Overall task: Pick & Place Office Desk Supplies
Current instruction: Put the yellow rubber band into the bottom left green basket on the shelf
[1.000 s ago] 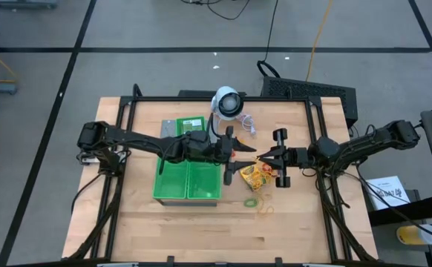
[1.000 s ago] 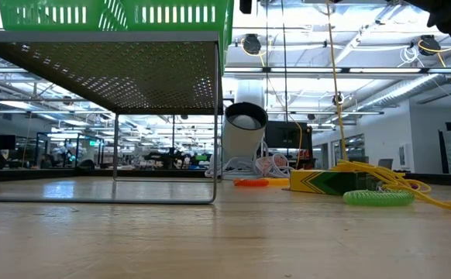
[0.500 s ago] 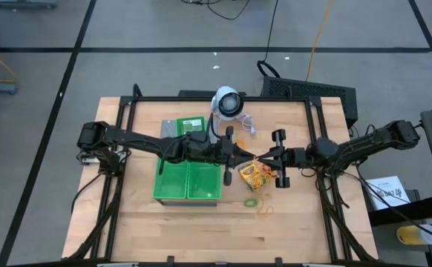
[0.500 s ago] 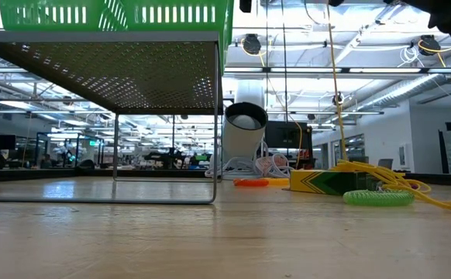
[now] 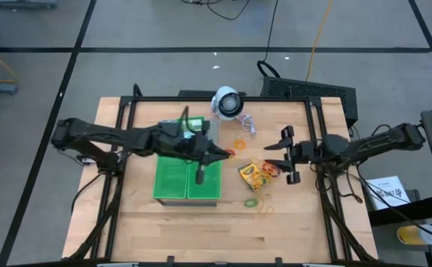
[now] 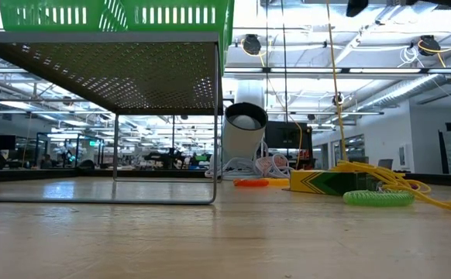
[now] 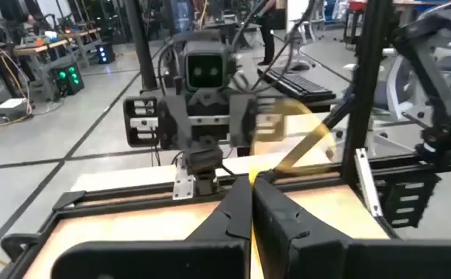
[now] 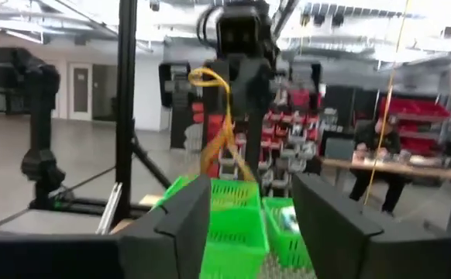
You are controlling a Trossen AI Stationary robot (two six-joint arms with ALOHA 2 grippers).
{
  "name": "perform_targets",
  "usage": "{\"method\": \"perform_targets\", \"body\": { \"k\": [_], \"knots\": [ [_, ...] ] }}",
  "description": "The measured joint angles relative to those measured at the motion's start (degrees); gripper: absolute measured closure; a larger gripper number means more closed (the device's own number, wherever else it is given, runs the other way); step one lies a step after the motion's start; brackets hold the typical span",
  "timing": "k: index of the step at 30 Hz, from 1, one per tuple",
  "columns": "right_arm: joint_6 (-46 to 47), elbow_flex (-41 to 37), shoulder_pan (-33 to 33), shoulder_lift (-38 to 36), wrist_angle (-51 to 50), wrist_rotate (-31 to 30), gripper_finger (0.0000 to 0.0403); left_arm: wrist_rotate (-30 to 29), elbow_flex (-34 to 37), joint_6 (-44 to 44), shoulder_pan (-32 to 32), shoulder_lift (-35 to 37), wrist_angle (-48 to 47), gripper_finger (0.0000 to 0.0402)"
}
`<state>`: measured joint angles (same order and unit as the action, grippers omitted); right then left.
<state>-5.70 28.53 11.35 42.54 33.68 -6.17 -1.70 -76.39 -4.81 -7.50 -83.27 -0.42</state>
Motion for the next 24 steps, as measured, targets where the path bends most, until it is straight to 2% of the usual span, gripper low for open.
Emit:
{"method": "perform_targets", "body": {
  "k": [3,6,15,24],
  "knots": [
    [1.7,0.0,0.0,-3.7,-5.3,0.0,0.0219,-3.1,1.3,1.3,-2.6,3.6,-5.3,0.0398],
    [2.1,0.0,0.0,-6.5,-9.8,0.0,0.022,-4.8,4.6,2.4,-5.4,7.5,-5.0,0.0398],
    [2.1,0.0,0.0,-8.1,-13.2,0.1,0.0233,-27.1,16.9,6.3,-16.1,21.1,-4.6,0.04],
    [2.1,0.0,0.0,-8.0,-14.3,0.2,0.0234,-39.6,28.4,18.6,-25.9,32.1,-9.2,0.04]
  ]
}}
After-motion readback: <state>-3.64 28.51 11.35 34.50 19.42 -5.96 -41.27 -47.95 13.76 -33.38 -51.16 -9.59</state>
